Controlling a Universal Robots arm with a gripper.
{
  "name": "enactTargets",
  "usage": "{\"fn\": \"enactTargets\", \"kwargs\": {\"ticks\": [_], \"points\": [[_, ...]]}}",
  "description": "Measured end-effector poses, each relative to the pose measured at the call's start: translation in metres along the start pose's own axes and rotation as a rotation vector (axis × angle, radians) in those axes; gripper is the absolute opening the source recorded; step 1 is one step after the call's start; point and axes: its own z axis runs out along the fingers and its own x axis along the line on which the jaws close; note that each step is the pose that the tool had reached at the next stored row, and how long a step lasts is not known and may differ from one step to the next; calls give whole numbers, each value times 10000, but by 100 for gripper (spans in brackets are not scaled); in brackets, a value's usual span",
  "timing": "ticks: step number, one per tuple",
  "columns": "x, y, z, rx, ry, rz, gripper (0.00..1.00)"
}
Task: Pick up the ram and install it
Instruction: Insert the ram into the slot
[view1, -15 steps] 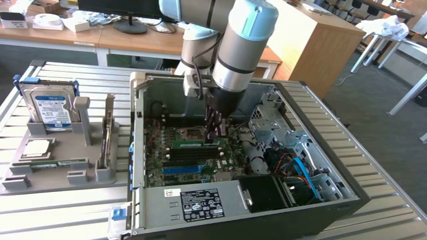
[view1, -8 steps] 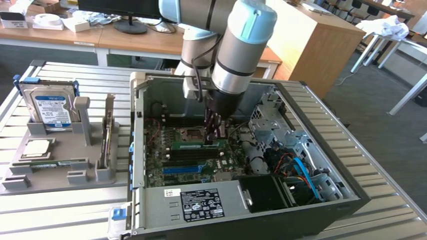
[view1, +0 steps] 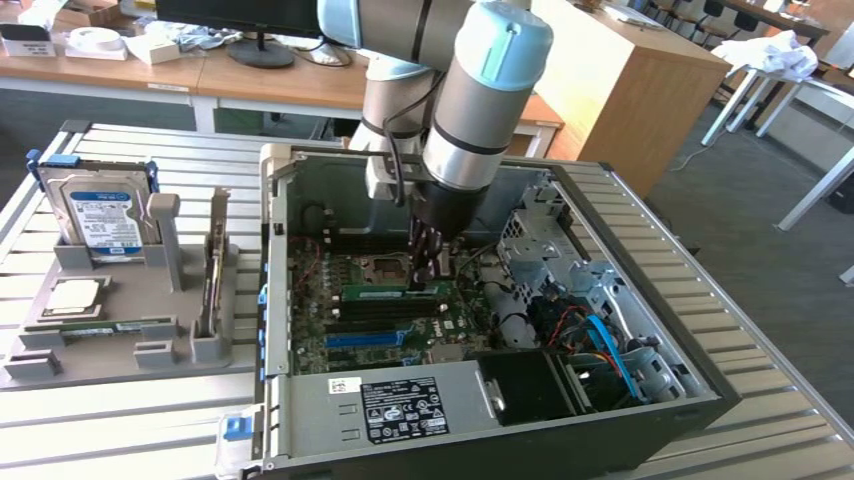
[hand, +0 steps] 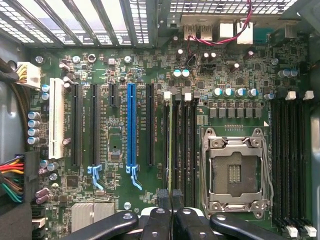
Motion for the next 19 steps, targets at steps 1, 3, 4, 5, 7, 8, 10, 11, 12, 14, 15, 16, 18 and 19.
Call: {"fn": "enactTargets", "kwargs": {"ticks": [1, 3, 4, 5, 7, 8, 10, 11, 12, 14, 15, 16, 18, 19], "points": [[0, -3, 0, 0, 0, 0, 12], [0, -8, 0, 1, -1, -1, 12], [0, -8, 0, 0, -1, 0, 12], [0, -8, 0, 1, -1, 0, 12], [-1, -9, 3, 1, -2, -1, 12], [-1, -9, 8, 2, -4, -2, 12], [0, -9, 19, 1, -1, -1, 12], [0, -10, 26, 1, -1, -1, 12], [1, -10, 32, 0, 0, -2, 12], [1, -10, 45, 0, 0, -1, 12], [1, -11, 52, 1, -1, -2, 12], [1, -11, 57, 0, -1, -1, 12], [1, -11, 61, 0, 1, -1, 12], [1, -11, 61, 0, 1, -1, 12]]}}
